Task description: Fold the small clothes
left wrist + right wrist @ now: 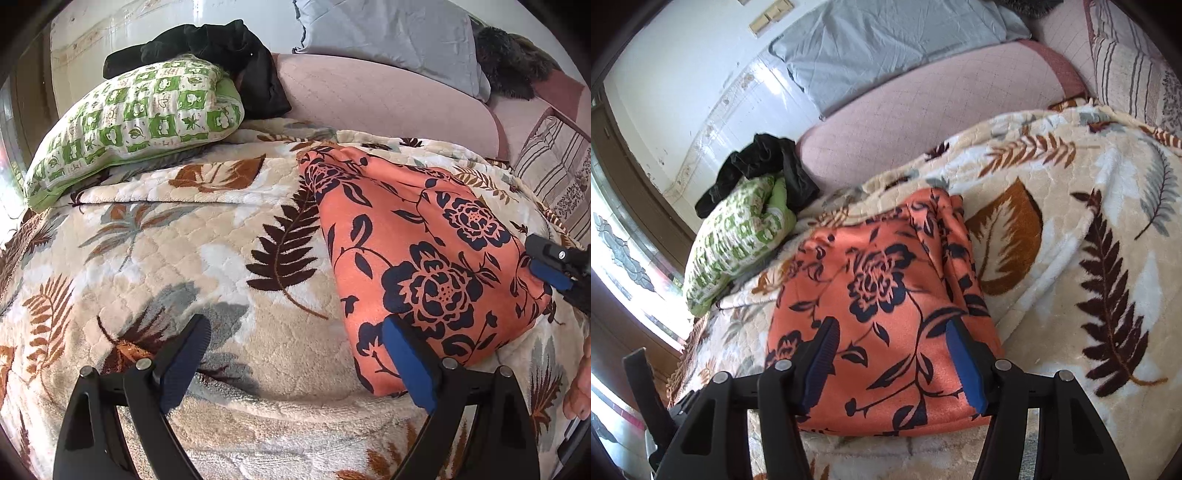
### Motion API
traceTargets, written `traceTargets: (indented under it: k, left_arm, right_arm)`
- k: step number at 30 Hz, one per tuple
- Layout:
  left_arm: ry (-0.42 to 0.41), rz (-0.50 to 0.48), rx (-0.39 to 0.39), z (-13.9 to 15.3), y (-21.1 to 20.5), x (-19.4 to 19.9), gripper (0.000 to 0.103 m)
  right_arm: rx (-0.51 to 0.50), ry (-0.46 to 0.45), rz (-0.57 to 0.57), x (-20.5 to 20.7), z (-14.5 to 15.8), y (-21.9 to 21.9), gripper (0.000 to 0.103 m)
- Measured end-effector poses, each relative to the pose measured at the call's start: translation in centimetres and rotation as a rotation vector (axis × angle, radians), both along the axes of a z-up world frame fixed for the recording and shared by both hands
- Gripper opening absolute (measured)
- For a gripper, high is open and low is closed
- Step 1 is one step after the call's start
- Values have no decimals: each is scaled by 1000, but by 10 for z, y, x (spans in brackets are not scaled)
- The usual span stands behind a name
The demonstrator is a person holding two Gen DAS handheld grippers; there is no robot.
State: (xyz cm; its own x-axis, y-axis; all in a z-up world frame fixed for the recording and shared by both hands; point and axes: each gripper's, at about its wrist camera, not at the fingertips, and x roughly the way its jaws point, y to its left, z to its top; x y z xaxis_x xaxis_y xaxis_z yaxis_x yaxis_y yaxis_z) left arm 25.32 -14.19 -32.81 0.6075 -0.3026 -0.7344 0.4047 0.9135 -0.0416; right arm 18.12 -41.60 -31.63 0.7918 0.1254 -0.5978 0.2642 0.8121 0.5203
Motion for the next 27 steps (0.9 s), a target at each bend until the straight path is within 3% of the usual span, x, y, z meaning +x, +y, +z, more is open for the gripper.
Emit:
traceTargets:
  k: [1, 4, 13, 17, 21, 24, 27]
  left_arm:
    - [1, -2, 0, 0, 0, 0, 94]
    - [2, 1, 0, -2, 0, 2, 94]
    - [-1, -4, -8, -2, 0, 4, 94]
    - [0, -93, -159, 17, 8, 5, 94]
    - [-5, -177, -249, 30, 9, 12, 94]
    - [97, -212, -316, 19, 5, 28, 94]
    - [201, -205, -367, 4, 0, 43, 94]
  right_arm:
    - [1, 50, 14, 6, -9, 2, 63]
    - [-67, 59, 20, 9, -12, 6, 63]
    - [11, 2, 5, 0, 1, -4, 64]
    - [22, -53, -26, -10, 15, -20, 64]
    - [124, -55, -86, -17, 12, -51, 67]
    - [238, -38, -83, -15, 0, -68, 69]
    - [281, -10, -87, -9, -10, -77, 73]
